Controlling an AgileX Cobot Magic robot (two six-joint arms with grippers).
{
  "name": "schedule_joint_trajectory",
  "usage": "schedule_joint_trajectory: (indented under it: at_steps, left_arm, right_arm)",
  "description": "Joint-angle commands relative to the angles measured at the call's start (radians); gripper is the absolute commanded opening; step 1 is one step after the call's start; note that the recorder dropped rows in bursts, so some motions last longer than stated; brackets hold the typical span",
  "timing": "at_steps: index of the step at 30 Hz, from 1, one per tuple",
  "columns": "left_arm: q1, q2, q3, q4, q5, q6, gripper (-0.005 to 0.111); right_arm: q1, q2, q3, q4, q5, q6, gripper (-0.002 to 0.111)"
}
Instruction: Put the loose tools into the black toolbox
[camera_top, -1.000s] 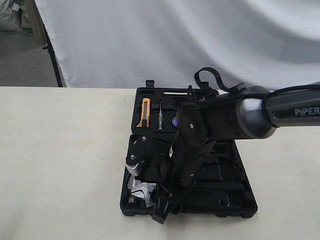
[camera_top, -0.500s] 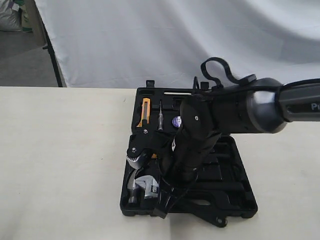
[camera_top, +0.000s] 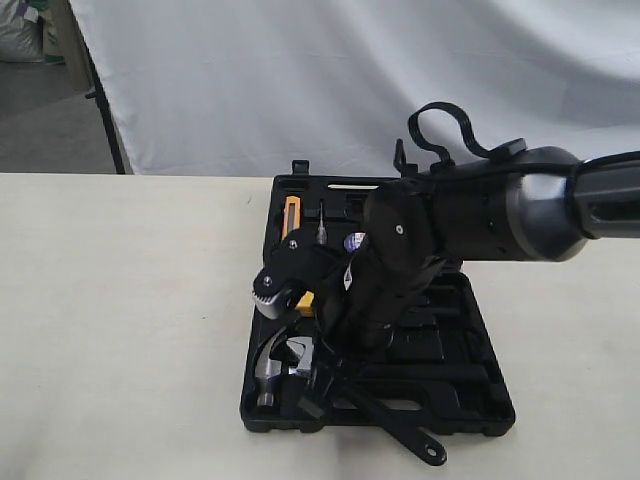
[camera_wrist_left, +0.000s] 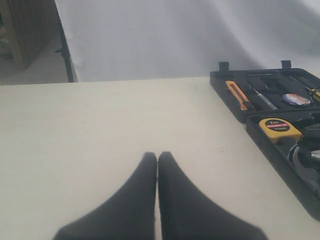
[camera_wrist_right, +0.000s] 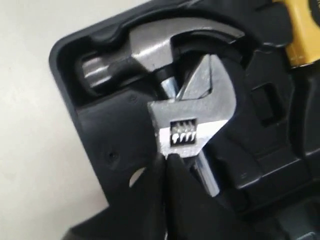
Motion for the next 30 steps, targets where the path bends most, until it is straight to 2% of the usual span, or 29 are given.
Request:
schedule_joint_trajectory:
  at_steps: [1, 2, 5, 7, 18, 20, 21, 23, 25, 26, 30]
  left_arm:
    - [-0.001, -0.003, 0.002, 0.002, -0.002, -0.008, 0.001]
    - [-0.001, -0.003, 0.002, 0.002, -0.002, -0.008, 0.001]
    - [-0.001, -0.003, 0.002, 0.002, -0.002, -0.008, 0.001]
    - [-0.001, -0.003, 0.002, 0.002, -0.002, -0.008, 0.001]
    - [-0.001, -0.003, 0.002, 0.002, -0.002, -0.008, 0.001]
    - [-0.001, -0.003, 0.002, 0.002, -0.002, -0.008, 0.001]
    - [-0.001, -0.003, 0.002, 0.002, -0.002, -0.008, 0.001]
    - [-0.001, -0.003, 0.002, 0.002, -0.002, -0.008, 0.001]
    - [-0.001, -0.003, 0.002, 0.002, -0.002, -0.008, 0.001]
    - [-0.001, -0.003, 0.002, 0.002, -0.002, -0.008, 0.001]
    - [-0.001, -0.003, 0.002, 0.002, -0.002, -0.008, 0.001]
  right_arm:
    - [-0.001, -0.009, -0.002, -0.025, -0.105, 0.126, 0.016]
    - [-0.001, -0.009, -0.002, -0.027, -0.113, 0.133, 0.027]
    - [-0.001, -0.009, -0.002, -0.027, -0.115, 0.151, 0.052]
    - [-0.001, -0.005, -0.002, -0.027, -0.115, 0.161, 0.063]
    - [-0.007, 0.116, -0.005, -0.024, -0.177, 0.173, 0.065]
    - [-0.007, 0.119, -0.011, -0.020, -0.166, 0.174, 0.059]
    - [-0.007, 0.119, -0.015, -0.012, -0.155, 0.174, 0.051]
    - [-0.007, 0.109, -0.024, -0.007, -0.138, 0.174, 0.032]
    - [-0.007, 0.099, -0.026, -0.006, -0.131, 0.174, 0.007]
    - [-0.007, 0.091, -0.026, -0.002, -0.131, 0.179, 0.000]
    - [-0.007, 0.055, -0.026, -0.005, -0.131, 0.181, 0.000]
